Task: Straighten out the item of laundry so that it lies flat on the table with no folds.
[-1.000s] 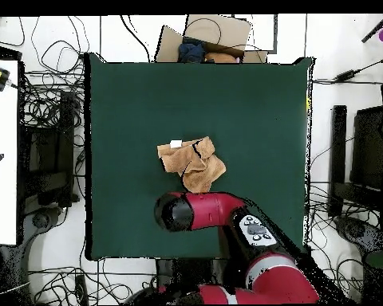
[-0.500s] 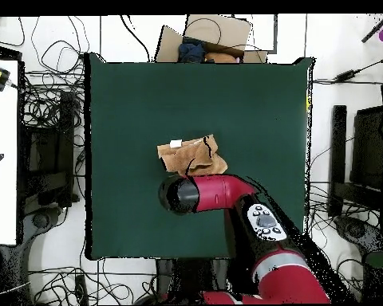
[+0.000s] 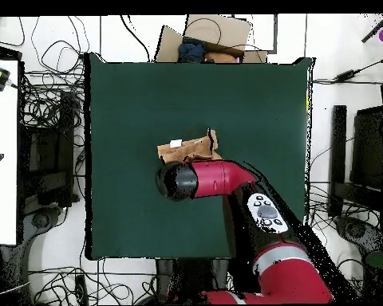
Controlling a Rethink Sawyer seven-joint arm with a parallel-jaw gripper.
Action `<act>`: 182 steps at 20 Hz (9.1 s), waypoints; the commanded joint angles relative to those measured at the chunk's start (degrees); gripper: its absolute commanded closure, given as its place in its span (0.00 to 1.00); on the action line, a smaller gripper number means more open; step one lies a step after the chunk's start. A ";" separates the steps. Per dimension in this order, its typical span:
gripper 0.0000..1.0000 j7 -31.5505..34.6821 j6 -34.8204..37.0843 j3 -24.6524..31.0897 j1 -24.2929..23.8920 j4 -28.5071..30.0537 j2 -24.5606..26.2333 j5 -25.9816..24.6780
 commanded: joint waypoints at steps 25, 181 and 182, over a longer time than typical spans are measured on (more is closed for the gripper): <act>0.00 -12.81 26.75 15.34 -10.89 -14.90 -2.40 -0.72; 1.00 2.92 34.60 13.08 -12.43 5.45 -18.30 -8.51; 1.00 2.86 34.97 13.06 -12.27 5.15 -18.43 -8.54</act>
